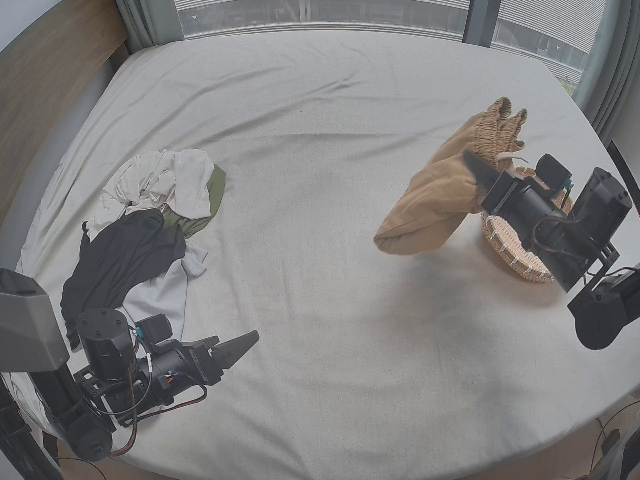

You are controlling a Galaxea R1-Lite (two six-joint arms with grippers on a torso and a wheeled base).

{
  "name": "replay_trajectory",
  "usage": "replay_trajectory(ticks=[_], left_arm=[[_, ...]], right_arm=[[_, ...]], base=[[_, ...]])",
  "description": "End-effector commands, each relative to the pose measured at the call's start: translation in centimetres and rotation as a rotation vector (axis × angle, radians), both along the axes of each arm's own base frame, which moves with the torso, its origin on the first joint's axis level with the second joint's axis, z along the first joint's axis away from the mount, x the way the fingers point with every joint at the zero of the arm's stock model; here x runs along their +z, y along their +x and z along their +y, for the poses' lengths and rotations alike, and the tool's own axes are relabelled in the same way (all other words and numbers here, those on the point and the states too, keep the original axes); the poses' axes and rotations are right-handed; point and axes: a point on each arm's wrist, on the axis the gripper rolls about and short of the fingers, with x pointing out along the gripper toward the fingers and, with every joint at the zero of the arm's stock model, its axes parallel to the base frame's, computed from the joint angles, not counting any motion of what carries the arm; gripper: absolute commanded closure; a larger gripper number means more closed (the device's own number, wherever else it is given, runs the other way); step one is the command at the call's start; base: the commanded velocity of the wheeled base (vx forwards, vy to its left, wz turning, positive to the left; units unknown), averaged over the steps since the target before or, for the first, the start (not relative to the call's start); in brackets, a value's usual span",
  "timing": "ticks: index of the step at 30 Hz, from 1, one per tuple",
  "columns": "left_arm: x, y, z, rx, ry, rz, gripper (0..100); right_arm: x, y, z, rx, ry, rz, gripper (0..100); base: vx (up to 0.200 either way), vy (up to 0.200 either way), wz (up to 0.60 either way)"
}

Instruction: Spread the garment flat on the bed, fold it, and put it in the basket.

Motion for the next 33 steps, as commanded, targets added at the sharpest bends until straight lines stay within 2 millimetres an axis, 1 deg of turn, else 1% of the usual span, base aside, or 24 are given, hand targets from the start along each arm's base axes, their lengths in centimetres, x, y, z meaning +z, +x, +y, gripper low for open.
replay_trajectory(ticks=[1,3,4,5,6,7,8,10,14,19,24,26,27,29,31,32,33], left_arm=[[-0.1,0.0,0.0,0.000,0.001,0.003,0],[-0.1,0.0,0.0,0.000,0.001,0.003,0],[-0.1,0.0,0.0,0.000,0.001,0.003,0],[-0.1,0.0,0.0,0.000,0.001,0.005,0],[-0.1,0.0,0.0,0.000,0.001,0.005,0],[-0.1,0.0,0.0,-0.002,0.001,0.005,0],[-0.1,0.0,0.0,-0.002,0.001,0.005,0],[-0.1,-0.1,-0.3,-0.012,0.001,0.003,0],[0.1,-0.2,-0.3,-0.017,0.000,-0.002,0],[0.0,-0.3,-0.3,-0.016,0.002,0.004,0],[0.0,-0.4,-0.3,-0.017,0.002,0.004,0],[0.0,-0.3,-0.3,-0.016,0.002,0.004,0],[0.0,-0.3,-0.3,-0.016,0.002,0.004,0],[0.0,-0.3,-0.3,-0.016,0.002,0.004,0],[0.2,-0.4,-0.3,-0.017,-0.001,-0.005,0],[0.4,-0.4,-0.3,-0.017,-0.006,-0.014,0],[0.4,-0.4,-0.3,-0.017,-0.008,-0.015,0]], right_arm=[[1.9,1.6,-3.1,-0.122,0.021,-0.065,100],[2.3,2.1,-4.7,-0.176,0.023,-0.084,100],[2.4,2.3,-5.3,-0.195,0.023,-0.087,100],[2.3,2.5,-6.2,-0.225,0.017,-0.081,100],[2.3,2.5,-6.5,-0.233,0.014,-0.078,100],[2.0,2.9,-7.7,-0.278,-0.006,-0.069,100],[1.6,3.1,-8.2,-0.295,-0.014,-0.060,100],[0.7,3.7,-9.8,-0.346,-0.026,-0.035,100],[-0.4,4.5,-12.2,-0.402,-0.040,-0.005,100],[-1.8,5.2,-13.8,-0.414,-0.051,0.014,100],[-4.2,6.0,-15.3,-0.426,-0.060,0.029,100],[-4.8,5.9,-15.6,-0.432,-0.061,0.040,100],[-5.1,5.8,-15.6,-0.432,-0.062,0.047,0],[-5.4,5.6,-15.6,-0.427,-0.064,0.063,0],[-5.9,4.2,-15.4,-0.404,-0.085,0.098,0],[-5.6,3.6,-15.2,-0.391,-0.102,0.092,0],[-5.5,3.4,-15.1,-0.389,-0.105,0.092,0]], base=[[0.000,0.000,0.00],[0.000,0.000,0.00],[0.000,0.000,0.00],[0.000,0.000,0.00],[0.000,0.000,0.00],[0.000,0.000,0.00],[0.000,0.000,0.00],[0.000,0.000,0.00],[0.000,0.000,0.00],[0.000,0.000,0.00],[0.000,0.000,0.00],[0.000,0.000,0.00],[0.000,0.000,0.00],[0.000,0.000,0.00],[0.000,0.000,0.00],[0.000,0.000,0.00],[0.000,0.000,0.00]])
